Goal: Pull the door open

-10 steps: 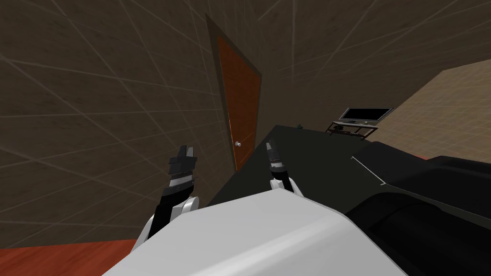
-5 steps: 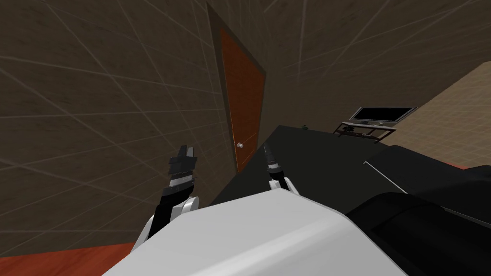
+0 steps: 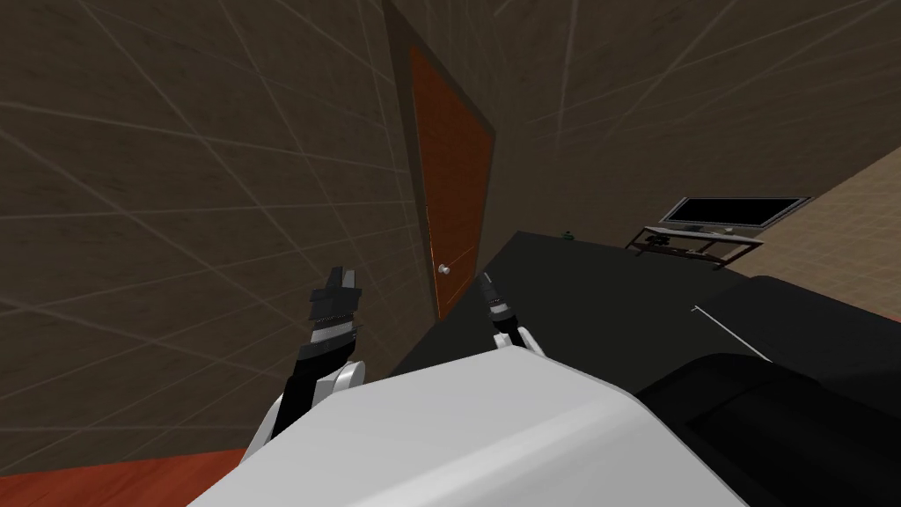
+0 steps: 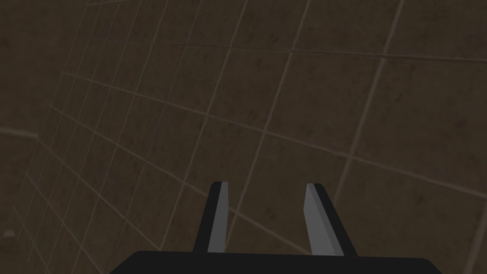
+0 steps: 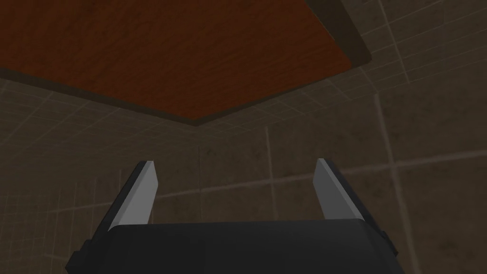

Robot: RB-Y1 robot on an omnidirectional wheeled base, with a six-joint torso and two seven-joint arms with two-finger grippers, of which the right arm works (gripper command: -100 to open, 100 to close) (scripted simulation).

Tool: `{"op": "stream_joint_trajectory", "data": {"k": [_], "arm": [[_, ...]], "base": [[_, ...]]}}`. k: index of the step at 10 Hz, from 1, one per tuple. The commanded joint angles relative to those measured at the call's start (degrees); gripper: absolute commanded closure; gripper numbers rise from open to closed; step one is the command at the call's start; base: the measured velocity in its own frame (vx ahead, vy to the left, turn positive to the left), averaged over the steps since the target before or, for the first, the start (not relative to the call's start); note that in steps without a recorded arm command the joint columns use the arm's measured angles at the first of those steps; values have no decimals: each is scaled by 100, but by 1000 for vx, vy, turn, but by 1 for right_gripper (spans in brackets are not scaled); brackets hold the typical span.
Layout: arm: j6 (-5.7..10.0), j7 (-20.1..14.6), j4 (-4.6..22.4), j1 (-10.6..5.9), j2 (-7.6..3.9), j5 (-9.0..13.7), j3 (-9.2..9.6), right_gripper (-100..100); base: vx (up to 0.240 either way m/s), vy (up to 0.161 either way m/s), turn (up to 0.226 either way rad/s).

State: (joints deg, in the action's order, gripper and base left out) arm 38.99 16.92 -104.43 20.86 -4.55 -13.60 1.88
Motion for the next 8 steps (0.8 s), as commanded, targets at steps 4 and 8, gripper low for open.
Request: {"op": "stream_joint_trajectory", "data": {"k": [4,8], "arm": [[253,599,772,-215,-129,-283,-18,-100],[406,933,1301,-341,-205,-437,-36,-100]], "base": [[74,-2,69],[67,-12,53]]}}
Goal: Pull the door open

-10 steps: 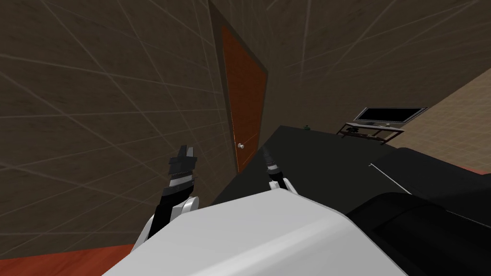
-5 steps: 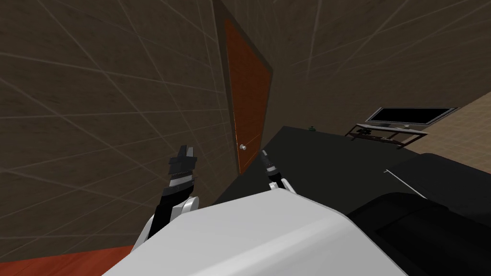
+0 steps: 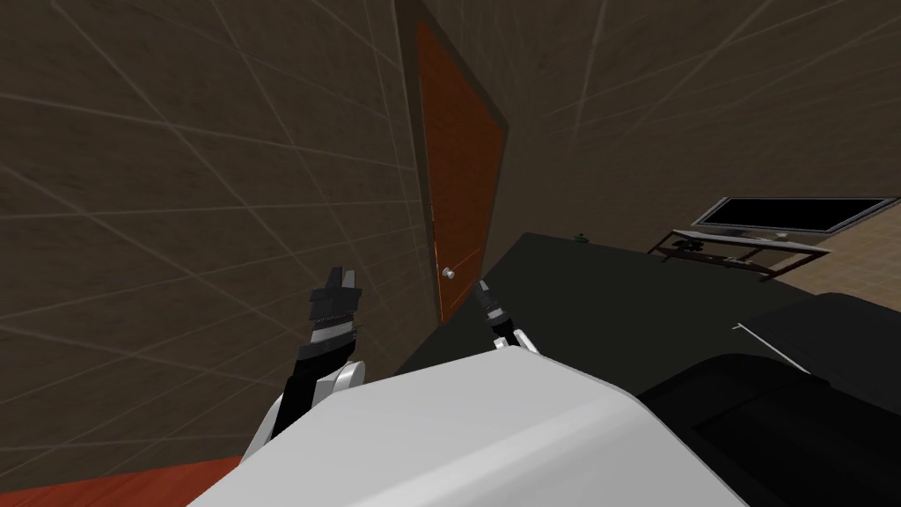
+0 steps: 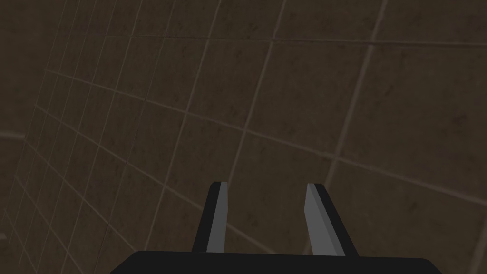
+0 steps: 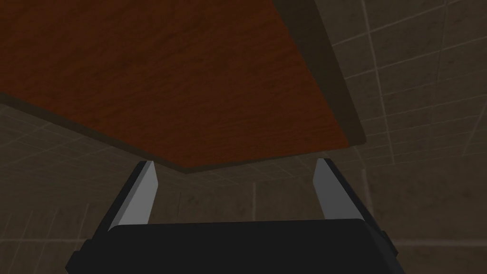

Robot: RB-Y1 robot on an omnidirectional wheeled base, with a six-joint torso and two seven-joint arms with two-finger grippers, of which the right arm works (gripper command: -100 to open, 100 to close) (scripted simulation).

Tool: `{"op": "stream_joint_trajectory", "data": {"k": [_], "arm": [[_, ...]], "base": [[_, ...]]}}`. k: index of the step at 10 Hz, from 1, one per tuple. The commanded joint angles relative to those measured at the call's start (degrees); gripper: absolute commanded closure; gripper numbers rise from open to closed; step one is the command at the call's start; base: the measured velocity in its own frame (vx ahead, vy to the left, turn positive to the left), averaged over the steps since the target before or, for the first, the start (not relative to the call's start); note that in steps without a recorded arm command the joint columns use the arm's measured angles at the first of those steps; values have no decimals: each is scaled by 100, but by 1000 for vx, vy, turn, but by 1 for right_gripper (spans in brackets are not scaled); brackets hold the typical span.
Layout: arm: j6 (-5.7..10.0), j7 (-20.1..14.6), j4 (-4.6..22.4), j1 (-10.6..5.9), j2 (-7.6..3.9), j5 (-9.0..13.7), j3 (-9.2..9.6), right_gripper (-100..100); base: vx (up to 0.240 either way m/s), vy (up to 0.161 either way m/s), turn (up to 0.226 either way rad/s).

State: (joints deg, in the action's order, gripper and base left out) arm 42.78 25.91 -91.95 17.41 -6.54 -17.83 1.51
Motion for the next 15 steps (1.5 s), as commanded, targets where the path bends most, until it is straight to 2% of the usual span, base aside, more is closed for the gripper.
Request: {"op": "stream_joint_trajectory", "data": {"k": [1,2,3,6,7,8,9,12,13,15], "arm": [[104,198,280,-59,-42,-91,-8,-100],[180,362,444,-121,-78,-168,-17,-100],[180,362,506,-121,-78,-168,-17,-100],[406,847,1089,-307,-183,-396,-44,-100],[406,847,1176,-307,-183,-396,-44,-100],[481,1006,1353,-368,-217,-471,-53,-100],[481,1006,1395,-368,-217,-471,-53,-100],[694,1464,1970,-543,-312,-686,-79,-100],[694,1464,2027,-543,-312,-686,-79,-100],[828,1752,2411,-653,-371,-822,-94,-100]], "base": [[49,-3,60],[61,-6,100],[56,-9,30],[79,-10,85],[78,-12,22],[63,-11,52],[43,-10,31],[71,-10,77],[70,-27,33],[65,-26,59]]}}
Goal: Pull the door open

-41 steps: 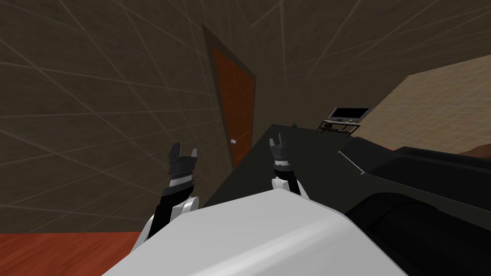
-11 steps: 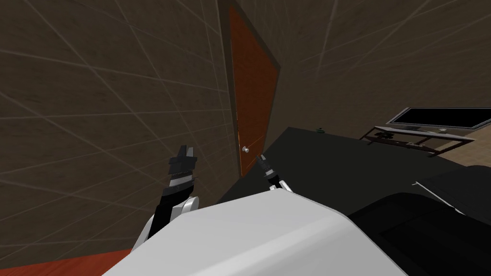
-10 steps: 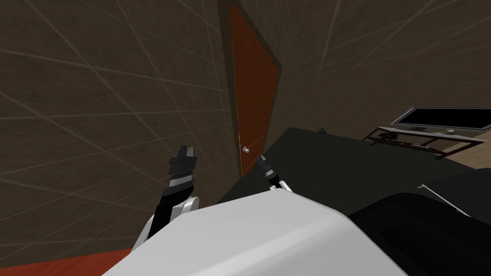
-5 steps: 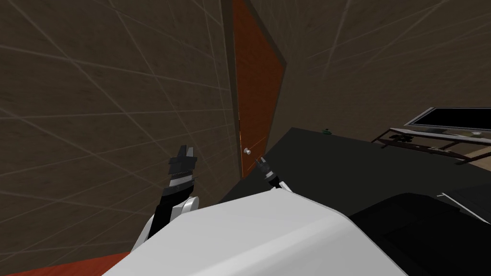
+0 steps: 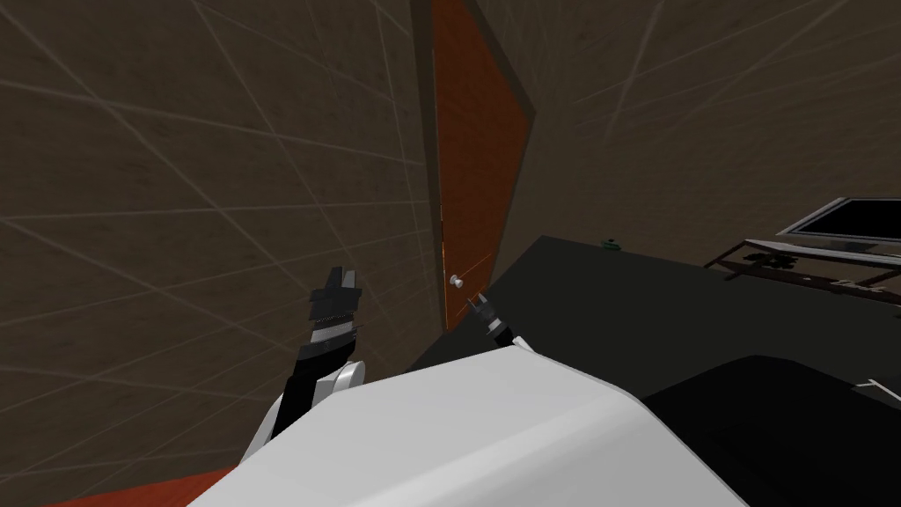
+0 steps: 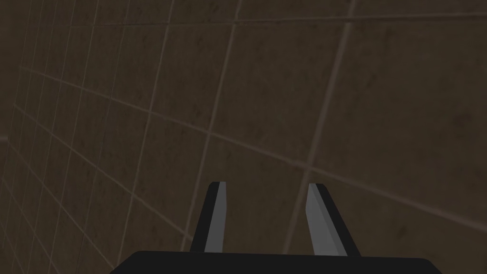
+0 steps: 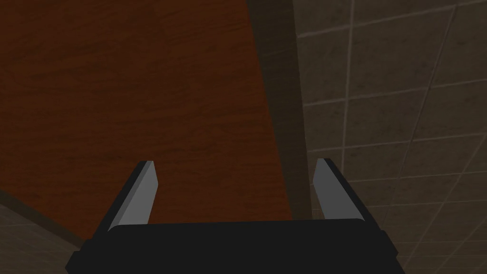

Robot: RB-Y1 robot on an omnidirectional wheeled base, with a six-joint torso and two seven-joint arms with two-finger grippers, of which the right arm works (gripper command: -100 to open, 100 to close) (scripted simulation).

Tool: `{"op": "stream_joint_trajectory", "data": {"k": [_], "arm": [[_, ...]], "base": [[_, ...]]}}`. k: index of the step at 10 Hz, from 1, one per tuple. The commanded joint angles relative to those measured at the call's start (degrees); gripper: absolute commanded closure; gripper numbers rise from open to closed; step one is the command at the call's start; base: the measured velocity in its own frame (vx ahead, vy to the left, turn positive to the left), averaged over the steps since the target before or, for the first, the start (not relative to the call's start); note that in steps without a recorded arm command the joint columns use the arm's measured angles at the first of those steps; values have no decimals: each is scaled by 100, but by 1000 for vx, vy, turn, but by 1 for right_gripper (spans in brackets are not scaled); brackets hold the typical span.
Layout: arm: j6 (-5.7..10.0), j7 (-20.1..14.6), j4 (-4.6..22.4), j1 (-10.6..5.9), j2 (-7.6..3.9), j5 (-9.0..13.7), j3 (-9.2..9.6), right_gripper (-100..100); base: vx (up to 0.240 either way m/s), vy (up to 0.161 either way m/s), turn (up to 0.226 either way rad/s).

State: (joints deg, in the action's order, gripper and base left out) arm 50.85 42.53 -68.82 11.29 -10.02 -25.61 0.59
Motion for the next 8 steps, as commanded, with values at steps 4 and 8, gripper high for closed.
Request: {"op": "stream_joint_trajectory", "data": {"k": [4,8], "arm": [[205,485,645,-192,-101,-229,-24,-100],[408,920,1257,-358,-186,-433,-48,-100]], "base": [[68,-19,58],[91,-40,62]]}}
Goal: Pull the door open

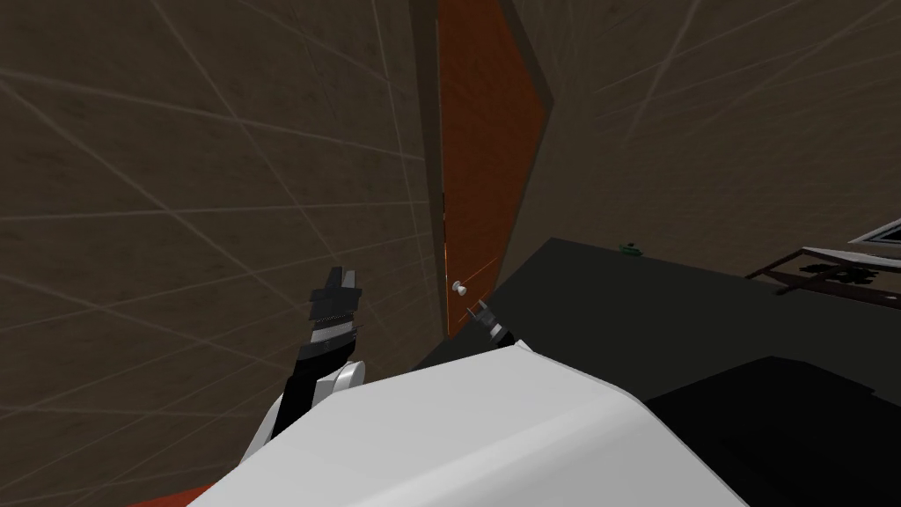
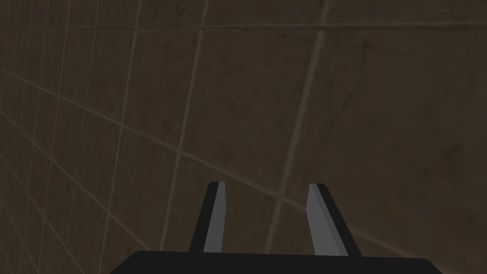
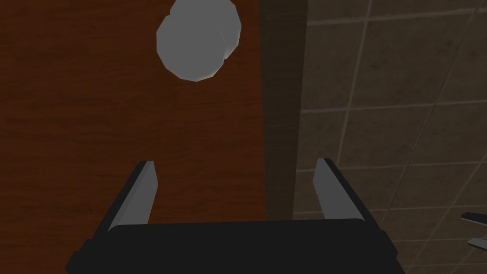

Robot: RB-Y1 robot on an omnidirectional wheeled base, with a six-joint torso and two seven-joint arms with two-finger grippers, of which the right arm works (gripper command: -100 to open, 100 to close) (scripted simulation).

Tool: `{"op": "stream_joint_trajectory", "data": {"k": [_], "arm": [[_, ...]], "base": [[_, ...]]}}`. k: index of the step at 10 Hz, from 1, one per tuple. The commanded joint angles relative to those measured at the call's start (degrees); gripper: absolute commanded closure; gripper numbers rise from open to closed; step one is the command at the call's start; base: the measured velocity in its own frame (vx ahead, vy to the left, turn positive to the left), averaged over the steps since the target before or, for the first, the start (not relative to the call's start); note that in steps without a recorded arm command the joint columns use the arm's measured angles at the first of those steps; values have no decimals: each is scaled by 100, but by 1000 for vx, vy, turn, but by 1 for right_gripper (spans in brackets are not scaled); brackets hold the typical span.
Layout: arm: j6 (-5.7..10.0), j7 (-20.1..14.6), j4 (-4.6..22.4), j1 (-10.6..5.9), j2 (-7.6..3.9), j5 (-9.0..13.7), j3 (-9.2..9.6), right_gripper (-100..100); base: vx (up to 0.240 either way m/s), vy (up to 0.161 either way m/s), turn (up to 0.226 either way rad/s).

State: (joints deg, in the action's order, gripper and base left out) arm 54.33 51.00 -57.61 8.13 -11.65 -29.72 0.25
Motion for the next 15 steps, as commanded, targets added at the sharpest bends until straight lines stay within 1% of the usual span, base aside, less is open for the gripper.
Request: {"op": "stream_joint_trajectory", "data": {"k": [1,3,4,6,7,8,12,15], "arm": [[103,166,264,-79,-41,-66,-19,-100],[176,322,480,-138,-71,-139,-28,-100],[236,451,658,-188,-96,-200,-35,-100],[284,554,800,-227,-115,-248,-40,-100],[255,496,723,-203,-116,-229,-37,-100],[283,604,973,-336,-191,3,-63,-100],[323,797,1465,-606,-340,483,-113,-100],[356,954,1863,-825,-460,872,-153,-100]], "base": [[70,-40,53],[71,-32,42],[86,-51,54],[71,-46,29],[27,-24,7],[-34,54,255],[-45,97,187],[38,31,194]]}}
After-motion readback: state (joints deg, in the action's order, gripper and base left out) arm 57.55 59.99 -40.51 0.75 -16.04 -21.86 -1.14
